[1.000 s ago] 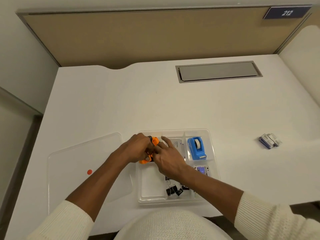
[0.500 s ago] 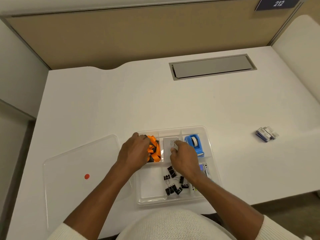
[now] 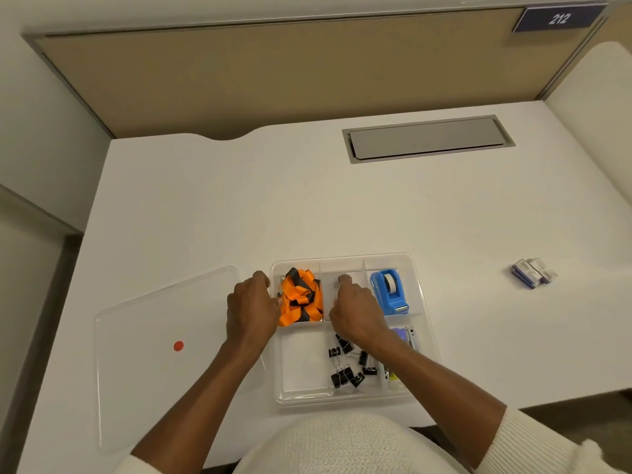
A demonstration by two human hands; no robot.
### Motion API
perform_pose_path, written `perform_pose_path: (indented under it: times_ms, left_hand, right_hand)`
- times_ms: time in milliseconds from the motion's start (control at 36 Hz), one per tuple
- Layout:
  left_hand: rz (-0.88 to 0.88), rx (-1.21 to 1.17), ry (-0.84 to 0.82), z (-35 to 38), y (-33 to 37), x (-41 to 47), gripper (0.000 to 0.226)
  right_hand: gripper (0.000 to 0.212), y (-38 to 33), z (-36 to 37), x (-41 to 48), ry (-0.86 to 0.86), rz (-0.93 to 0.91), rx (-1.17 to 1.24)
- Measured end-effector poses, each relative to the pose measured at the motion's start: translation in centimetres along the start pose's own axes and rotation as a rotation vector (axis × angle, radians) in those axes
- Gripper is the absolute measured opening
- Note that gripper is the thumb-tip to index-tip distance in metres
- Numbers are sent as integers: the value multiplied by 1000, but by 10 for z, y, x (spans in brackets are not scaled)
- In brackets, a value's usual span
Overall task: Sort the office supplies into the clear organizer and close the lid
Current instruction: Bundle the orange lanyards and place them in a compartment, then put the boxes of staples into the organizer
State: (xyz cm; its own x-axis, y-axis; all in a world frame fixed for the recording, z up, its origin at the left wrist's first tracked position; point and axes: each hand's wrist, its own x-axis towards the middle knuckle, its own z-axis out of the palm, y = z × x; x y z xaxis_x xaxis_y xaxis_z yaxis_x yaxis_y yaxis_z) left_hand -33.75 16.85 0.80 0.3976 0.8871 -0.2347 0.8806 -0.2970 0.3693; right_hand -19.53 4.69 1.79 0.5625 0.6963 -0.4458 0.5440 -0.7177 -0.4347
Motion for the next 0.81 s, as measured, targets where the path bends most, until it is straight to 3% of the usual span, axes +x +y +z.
perform_pose_path:
  times_ms: [139,250,389,556,806]
  left_hand:
    - [-28,62,-30,-3,5,-1,38]
    - [-32,159,-66,-9,11,-6,35]
    - [41,385,82,-18,32,-23,14]
    - [254,243,95,-8,98,-40,30]
    - [600,73,-183,52,240,-44,33]
  right_hand:
    - [55,13,-12,-13,52,-30,87]
    - [63,40,-35,-25,189,-101,250]
    - [39,98,-71,-29,402,-70,428]
    - [23,176,-103,-33,578,86,416]
    - [22,270,-133,-36,730,299,411]
